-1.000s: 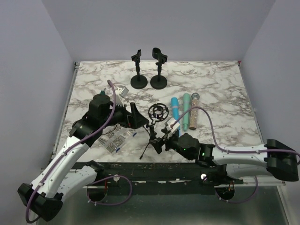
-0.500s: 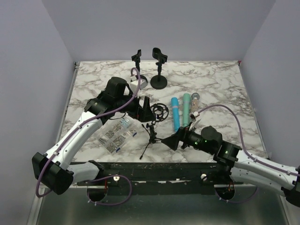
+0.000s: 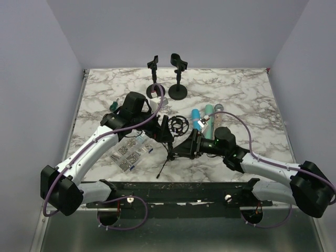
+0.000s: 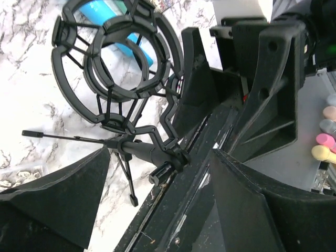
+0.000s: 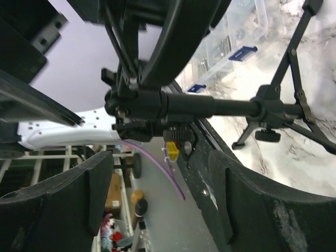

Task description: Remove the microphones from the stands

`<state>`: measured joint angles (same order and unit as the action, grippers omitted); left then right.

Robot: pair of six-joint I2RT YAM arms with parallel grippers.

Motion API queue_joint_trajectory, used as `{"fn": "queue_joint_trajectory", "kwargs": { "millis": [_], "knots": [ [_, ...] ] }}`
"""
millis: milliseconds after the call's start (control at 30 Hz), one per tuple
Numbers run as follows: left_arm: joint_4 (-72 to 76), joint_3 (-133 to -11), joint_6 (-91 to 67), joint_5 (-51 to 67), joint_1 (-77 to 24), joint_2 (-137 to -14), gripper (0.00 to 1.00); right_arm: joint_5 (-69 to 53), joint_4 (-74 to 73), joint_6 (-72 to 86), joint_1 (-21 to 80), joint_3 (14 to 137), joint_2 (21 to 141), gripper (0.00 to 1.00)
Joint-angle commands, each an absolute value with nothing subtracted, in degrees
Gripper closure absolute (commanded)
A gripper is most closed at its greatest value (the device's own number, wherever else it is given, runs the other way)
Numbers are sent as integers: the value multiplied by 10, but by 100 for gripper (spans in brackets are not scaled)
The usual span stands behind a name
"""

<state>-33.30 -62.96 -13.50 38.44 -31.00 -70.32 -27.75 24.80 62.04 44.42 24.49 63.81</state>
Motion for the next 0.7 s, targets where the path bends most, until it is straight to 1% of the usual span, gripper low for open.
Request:
{"fn": "queue_joint_trajectory", "kwargs": {
  "millis": [0,133,267,367,400,667],
  "knots": [
    [-297,-599,-131,408,-317,-691,24,-305,368,686,433,238,673,22],
    [-297,-598,-131,419,-320,-701,28,-299,400,696,433,234,701,30],
    [-303,-598,-126,417,-320,-703,30,-301,419,699,433,232,725,37],
    [-303,-596,-125,416,-320,-702,31,-297,416,694,432,223,727,37],
    [-302,-595,-127,419,-321,-702,32,-298,410,687,433,223,727,39],
    [-301,-594,-130,425,-325,-710,43,-298,404,674,433,211,722,45]
  ]
}}
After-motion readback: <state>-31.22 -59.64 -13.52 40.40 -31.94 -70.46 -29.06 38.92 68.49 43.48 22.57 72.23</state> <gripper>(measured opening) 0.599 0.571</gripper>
